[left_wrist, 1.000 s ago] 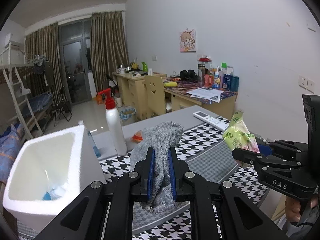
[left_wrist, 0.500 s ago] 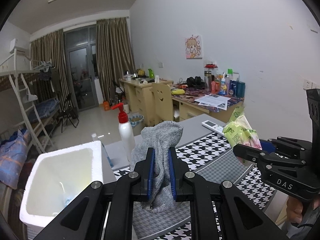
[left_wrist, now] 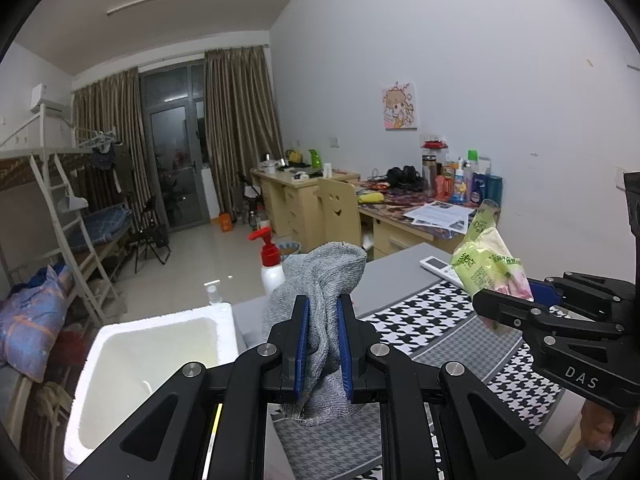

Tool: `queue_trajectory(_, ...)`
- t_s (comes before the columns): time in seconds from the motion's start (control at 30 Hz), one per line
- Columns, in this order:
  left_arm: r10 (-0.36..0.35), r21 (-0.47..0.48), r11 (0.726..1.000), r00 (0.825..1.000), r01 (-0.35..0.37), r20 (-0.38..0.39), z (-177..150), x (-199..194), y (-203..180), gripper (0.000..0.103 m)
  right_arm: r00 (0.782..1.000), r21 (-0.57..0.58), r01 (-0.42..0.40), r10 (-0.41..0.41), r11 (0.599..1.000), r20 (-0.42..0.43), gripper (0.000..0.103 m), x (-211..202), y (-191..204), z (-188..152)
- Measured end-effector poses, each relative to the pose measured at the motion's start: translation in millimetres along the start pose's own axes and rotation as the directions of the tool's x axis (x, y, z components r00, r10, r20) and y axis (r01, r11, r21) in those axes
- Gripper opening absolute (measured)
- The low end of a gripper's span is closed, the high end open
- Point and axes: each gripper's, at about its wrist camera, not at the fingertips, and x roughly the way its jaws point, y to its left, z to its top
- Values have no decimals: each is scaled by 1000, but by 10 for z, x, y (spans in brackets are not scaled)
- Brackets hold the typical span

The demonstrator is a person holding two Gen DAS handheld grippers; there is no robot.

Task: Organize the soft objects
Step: 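Carry the sock and packet in both tools over the white foam box, then open the left tool to drop the grey sock into the box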

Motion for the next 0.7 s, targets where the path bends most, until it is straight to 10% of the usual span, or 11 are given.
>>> queue_trajectory(0.7, 147, -65, 988, 987, -143, 63, 146, -125, 467, 15, 993, -46, -115, 116, 992, 14, 33, 130, 340, 236)
